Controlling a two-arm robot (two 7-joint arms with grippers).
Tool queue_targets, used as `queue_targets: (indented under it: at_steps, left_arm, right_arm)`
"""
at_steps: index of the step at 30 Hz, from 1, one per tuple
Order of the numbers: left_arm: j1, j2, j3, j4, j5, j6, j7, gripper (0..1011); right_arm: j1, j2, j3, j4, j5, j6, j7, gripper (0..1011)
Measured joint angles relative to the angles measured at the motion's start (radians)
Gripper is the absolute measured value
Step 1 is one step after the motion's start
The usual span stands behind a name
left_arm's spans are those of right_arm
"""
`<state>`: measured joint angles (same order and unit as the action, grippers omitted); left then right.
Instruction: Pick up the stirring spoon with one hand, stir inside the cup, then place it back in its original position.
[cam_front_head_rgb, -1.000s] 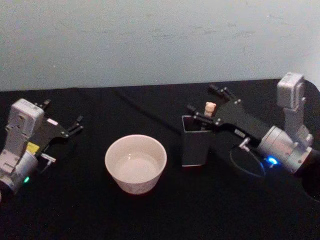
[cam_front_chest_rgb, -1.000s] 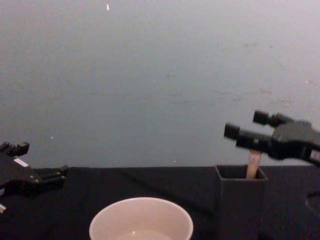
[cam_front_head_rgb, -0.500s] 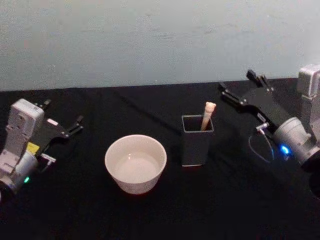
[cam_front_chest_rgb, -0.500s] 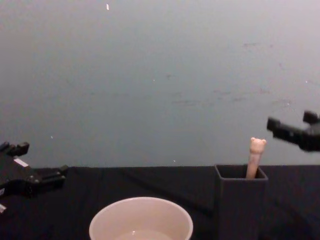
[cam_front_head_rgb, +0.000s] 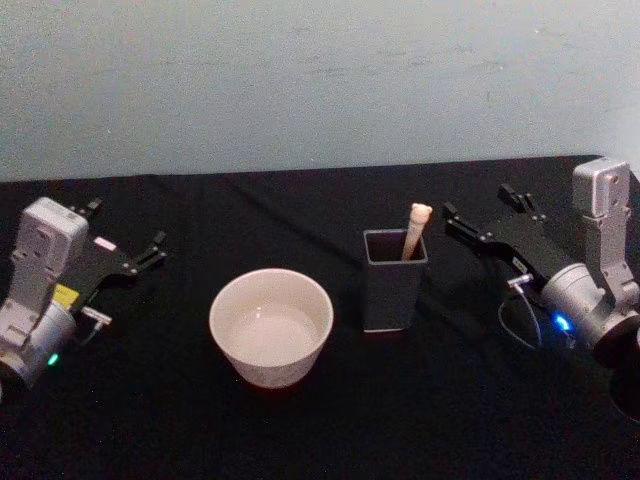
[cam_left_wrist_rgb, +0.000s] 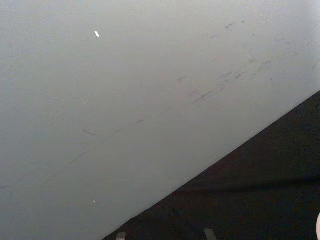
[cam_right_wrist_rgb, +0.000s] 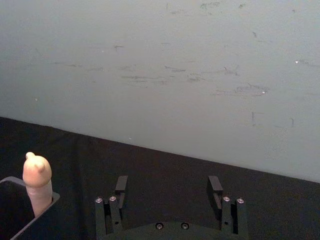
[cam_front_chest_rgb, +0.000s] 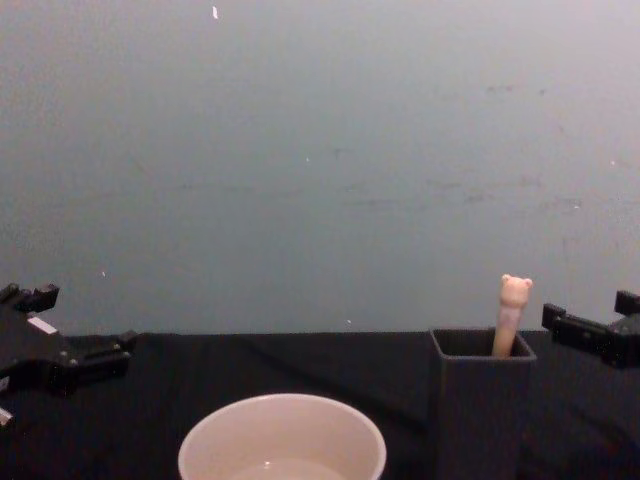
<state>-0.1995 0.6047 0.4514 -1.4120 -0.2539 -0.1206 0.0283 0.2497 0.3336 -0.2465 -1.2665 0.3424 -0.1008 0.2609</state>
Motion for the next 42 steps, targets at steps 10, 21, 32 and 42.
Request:
queue_targets:
  at_steps: [10,21,32,42]
  left_arm:
    - [0.000,0.000,0.000,0.000,0.000,0.000,0.000,1001]
    - [0.000,0.000,0.000,0.000,0.000,0.000,0.000,1001]
    - [0.000,0.000,0.000,0.000,0.000,0.000,0.000,1001]
    - [0.000,0.000,0.000,0.000,0.000,0.000,0.000,1002]
  right_arm:
    - [0.000,0.002,0.000,-0.005,0.002,-0.002,0.000,1000]
    - [0.000,0.003,0.000,-0.007,0.004,-0.003,0.001,1000]
    - [0.000,0.003,0.000,-0.008,0.005,-0.004,0.001,1000]
    - [0.000,0.003,0.000,-0.008,0.005,-0.004,0.002,1002]
